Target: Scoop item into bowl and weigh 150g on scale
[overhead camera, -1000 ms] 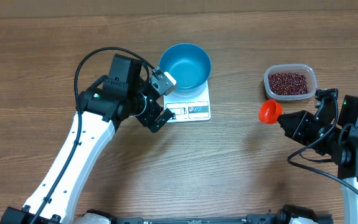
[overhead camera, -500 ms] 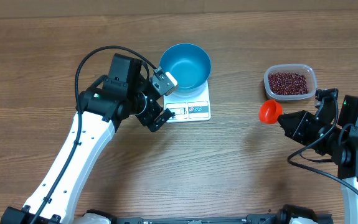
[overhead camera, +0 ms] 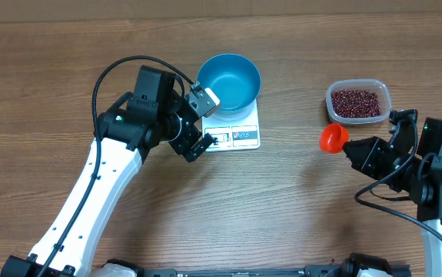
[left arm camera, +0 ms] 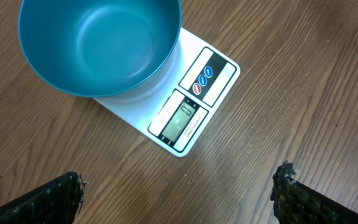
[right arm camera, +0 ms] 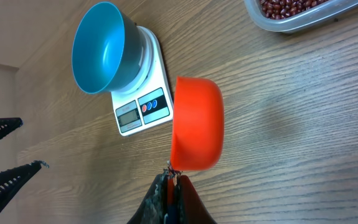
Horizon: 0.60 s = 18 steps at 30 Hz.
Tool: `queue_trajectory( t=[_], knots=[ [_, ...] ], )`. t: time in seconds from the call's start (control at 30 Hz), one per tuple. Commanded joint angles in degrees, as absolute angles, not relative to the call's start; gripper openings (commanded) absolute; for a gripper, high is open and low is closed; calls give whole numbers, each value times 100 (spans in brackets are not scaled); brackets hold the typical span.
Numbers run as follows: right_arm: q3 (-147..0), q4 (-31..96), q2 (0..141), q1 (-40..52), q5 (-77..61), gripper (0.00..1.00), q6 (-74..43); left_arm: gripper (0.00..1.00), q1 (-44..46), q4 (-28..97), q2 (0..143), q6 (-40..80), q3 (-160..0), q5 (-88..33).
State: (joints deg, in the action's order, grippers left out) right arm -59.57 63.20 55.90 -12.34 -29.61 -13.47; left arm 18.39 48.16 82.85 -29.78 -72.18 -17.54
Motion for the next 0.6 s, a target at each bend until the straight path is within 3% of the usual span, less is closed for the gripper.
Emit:
queue_trajectory(
  t=[0.0, 0.57],
  knots=[
    [-6110, 6313, 5575, -1256, -2939, 4, -1323, 100, 1876, 4836, 8315, -2803, -7199, -1914],
    [-6110, 6276, 5575, -1256, -2941, 4, -1321, 100, 1879, 4884, 8315, -2805, -7199, -1911]
  ],
)
